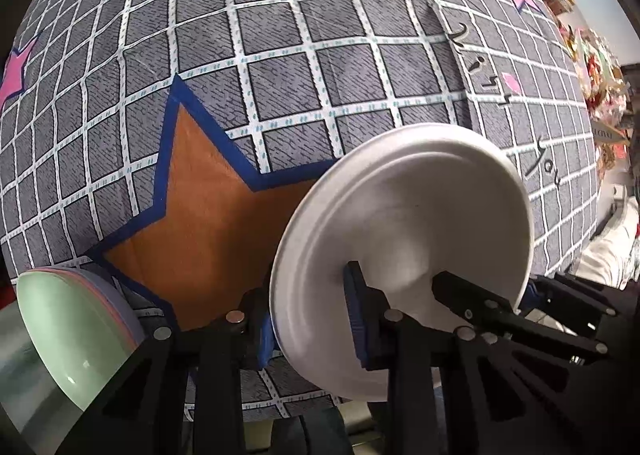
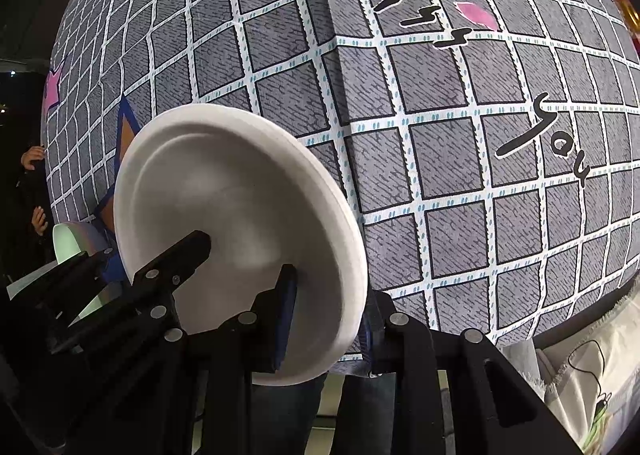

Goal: Organize plates and bowls
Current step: 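Lift the bowl stack with the left gripper over the green plate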

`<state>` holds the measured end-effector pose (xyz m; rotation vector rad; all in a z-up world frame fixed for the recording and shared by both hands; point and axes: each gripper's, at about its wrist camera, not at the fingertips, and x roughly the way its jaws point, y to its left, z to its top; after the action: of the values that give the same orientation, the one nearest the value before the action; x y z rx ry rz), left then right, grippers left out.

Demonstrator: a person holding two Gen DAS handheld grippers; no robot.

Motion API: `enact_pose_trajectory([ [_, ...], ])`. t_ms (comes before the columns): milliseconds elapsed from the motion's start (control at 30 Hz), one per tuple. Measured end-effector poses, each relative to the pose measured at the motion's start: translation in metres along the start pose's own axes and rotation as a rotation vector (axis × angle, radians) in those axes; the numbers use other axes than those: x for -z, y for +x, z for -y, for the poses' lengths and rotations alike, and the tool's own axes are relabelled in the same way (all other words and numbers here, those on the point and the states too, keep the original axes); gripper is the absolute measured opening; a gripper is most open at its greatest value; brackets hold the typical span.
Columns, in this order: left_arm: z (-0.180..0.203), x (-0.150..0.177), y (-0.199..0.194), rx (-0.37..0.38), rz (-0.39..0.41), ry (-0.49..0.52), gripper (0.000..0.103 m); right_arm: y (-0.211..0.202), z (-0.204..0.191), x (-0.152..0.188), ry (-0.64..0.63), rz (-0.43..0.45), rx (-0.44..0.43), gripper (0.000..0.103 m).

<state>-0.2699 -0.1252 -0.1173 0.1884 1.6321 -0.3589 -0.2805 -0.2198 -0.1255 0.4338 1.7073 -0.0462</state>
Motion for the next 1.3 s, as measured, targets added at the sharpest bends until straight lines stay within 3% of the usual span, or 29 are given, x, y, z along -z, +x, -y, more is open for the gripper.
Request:
enact_pose_trajectory([
  [200,-0.002,0.009,-0.011,0.001,0.004,0.004,0.032,-0.009,0.006,0.014,0.009,-0.014,0.002,0.030],
  [600,-0.024,0.010,-0.053,0.003,0.071,-0.024,0.032,-0.041,-0.024,0.026,-0.022,0.021,0.011,0.030],
  [1300,-0.103,0.048,-0.121,-0.018,0.198,-0.120,0.032,-0.078,-0.101,0.051,-0.140,0.097,0.011,0.030],
])
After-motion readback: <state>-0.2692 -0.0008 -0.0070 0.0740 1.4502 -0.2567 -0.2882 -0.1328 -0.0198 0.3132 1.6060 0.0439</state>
